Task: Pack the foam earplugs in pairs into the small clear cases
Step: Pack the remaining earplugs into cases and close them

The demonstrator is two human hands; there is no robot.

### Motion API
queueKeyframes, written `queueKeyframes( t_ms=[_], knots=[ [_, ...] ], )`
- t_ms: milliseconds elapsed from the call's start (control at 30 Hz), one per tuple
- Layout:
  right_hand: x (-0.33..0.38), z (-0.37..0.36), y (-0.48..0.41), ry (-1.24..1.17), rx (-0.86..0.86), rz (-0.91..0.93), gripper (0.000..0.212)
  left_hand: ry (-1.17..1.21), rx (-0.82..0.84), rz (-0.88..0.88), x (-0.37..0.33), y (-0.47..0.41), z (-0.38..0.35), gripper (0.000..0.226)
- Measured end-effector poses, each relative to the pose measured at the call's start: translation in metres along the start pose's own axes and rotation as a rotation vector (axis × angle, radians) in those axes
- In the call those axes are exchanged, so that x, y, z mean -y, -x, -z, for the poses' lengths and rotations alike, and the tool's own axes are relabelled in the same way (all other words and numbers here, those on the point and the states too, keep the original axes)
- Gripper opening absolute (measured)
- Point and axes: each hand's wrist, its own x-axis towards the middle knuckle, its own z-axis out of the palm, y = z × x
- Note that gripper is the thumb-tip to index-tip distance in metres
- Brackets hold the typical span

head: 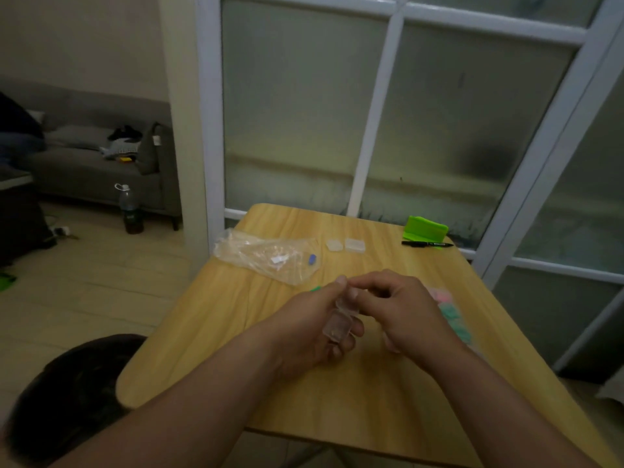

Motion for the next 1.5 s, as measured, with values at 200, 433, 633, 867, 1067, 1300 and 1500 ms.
queueKeyframes(
  t_ms=[200, 433, 633, 867, 1067, 1300, 1500],
  knots=[
    [0.012, 0.0, -0.008, -0.071, 0.166, -0.022, 0.017, 0.02, -0.011, -0.021, -0.01, 0.001, 0.018, 0.051],
    [-0.01, -0.009, -0.087, 0.279, 0.052, -0.068, 0.018, 0.436, -0.325, -0.199, -0.046, -0.004, 0.062, 0.046],
    [-0.027, -0.037, -0.155, 0.538, 0.224, -0.09, 0.041, 0.518, -0.368, -0.232, -0.052, -0.01, 0.078, 0.042],
    [-0.041, -0.052, -0.183, 0.396, 0.357, -0.211, 0.05, 0.535, -0.369, -0.203, -0.054, -0.016, 0.084, 0.042],
    [-0.038, -0.055, -0.18, 0.398, 0.38, -0.165, 0.023, 0.511, -0.39, -0.181, -0.052, -0.018, 0.082, 0.044],
    [-0.044, -0.038, -0.169, 0.37, 0.185, -0.162, 0.007, 0.494, -0.395, -0.153, -0.045, -0.021, 0.07, 0.051],
    [-0.02, 0.002, -0.135, 0.24, -0.002, -0.12, 0.011, 0.52, -0.335, -0.124, -0.041, -0.023, 0.042, 0.049]
  ],
)
